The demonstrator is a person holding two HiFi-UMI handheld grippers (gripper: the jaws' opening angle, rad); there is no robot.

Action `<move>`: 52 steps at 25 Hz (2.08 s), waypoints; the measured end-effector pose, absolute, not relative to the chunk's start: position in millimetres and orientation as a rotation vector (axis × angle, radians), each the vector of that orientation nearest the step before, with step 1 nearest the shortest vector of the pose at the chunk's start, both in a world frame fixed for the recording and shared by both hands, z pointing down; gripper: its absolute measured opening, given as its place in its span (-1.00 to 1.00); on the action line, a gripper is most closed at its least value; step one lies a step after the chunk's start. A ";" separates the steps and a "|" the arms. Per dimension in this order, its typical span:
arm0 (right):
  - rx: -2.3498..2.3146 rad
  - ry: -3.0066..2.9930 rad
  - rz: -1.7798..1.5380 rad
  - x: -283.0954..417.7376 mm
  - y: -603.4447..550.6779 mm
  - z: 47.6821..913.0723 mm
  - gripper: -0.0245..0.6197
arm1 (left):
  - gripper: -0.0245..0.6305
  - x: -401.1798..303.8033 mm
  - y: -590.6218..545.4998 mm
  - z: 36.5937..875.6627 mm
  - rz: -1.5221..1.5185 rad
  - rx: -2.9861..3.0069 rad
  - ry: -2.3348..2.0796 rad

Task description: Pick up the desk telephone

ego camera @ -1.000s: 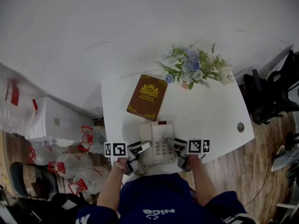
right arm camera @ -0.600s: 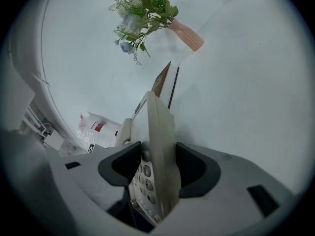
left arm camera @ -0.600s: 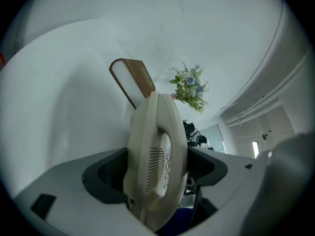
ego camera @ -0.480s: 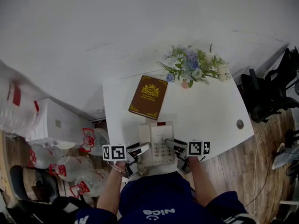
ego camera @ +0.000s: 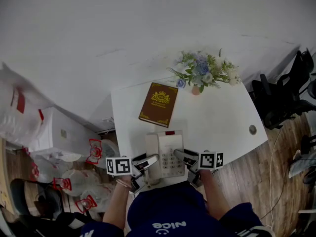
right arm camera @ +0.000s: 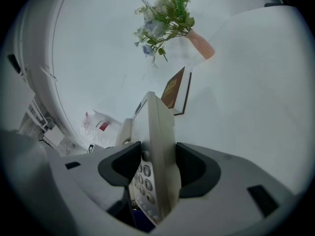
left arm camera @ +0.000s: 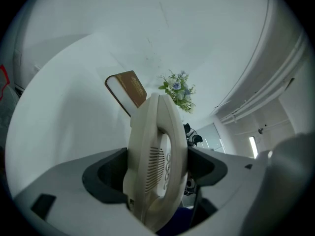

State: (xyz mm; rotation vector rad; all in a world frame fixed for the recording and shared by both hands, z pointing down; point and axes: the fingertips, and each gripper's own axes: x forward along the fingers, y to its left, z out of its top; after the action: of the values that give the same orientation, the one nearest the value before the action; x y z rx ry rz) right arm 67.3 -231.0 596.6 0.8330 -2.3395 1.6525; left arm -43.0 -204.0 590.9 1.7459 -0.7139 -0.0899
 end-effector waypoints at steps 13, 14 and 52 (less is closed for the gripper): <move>0.857 -2.459 1.540 55.6 -222.9 552.8 -0.17 | 0.27 -54.9 -193.9 551.3 -0.123 1.829 -0.726; 0.864 -2.468 1.534 55.7 -222.4 549.2 -0.17 | 0.27 -55.7 -193.4 549.3 -0.123 1.830 -0.732; 0.879 -2.842 1.141 53.4 -221.7 422.9 -0.18 | 0.27 -55.8 -191.8 428.9 -0.246 2.112 -0.784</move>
State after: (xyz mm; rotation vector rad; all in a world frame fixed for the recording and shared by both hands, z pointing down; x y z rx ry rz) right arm 53.4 -221.7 422.9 0.8786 -2.8423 1.1406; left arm -55.8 -191.8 428.9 2.1124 -0.7837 -0.2456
